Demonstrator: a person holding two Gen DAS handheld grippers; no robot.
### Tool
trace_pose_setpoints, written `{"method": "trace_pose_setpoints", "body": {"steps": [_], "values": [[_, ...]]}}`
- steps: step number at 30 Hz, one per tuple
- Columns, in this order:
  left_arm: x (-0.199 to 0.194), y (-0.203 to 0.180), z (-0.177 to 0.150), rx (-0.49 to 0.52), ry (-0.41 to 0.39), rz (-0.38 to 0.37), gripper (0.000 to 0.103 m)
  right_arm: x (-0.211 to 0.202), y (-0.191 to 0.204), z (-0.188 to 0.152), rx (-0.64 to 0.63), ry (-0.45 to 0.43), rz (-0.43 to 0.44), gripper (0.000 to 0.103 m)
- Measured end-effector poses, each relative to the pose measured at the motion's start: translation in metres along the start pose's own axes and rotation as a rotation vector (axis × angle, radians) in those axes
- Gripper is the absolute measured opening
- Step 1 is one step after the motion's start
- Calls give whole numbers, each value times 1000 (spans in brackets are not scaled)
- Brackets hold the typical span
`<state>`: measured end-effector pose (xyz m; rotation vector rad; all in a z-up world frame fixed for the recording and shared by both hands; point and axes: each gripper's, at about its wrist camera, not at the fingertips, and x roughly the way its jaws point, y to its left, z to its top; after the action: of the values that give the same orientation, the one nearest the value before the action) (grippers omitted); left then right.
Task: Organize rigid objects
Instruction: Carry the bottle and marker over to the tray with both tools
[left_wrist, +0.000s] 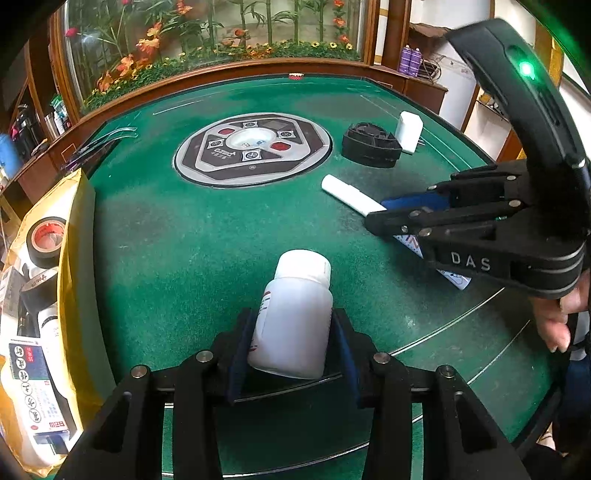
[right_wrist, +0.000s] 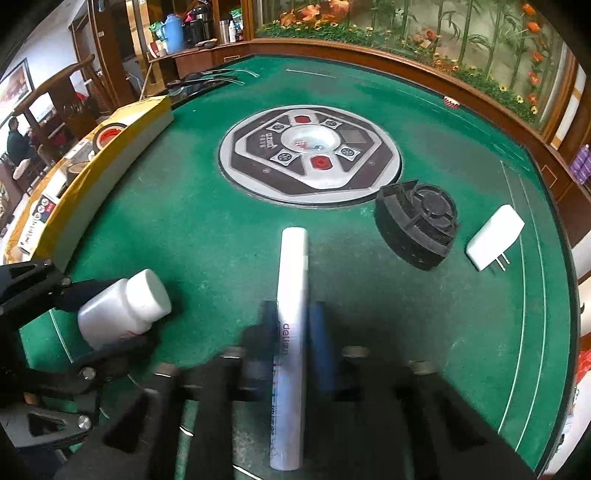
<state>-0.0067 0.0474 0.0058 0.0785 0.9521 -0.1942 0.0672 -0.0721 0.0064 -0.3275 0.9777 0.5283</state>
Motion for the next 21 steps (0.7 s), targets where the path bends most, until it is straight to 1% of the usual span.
{"method": "trace_pose_setpoints", "body": {"steps": [3, 5, 7, 9, 12, 21], "values": [[0, -1, 0, 2, -4, 2, 47, -5, -1, 1, 25, -26, 11, 14], [-1, 0, -1, -9, -11, 5, 42, -9, -5, 2, 59, -55, 36, 14], [-2, 1, -1, -12, -18, 11, 41, -14, -9, 2, 86, -82, 51, 14], [-6, -1, -1, -10, -41, 29, 41, -18, -11, 3, 102, -108, 54, 14], [-9, -3, 0, -17, -59, 34, 40, -23, -13, 5, 123, -132, 83, 14], [-31, -2, 4, -24, -168, 110, 38, -30, -11, 6, 128, -165, 122, 14]]}}
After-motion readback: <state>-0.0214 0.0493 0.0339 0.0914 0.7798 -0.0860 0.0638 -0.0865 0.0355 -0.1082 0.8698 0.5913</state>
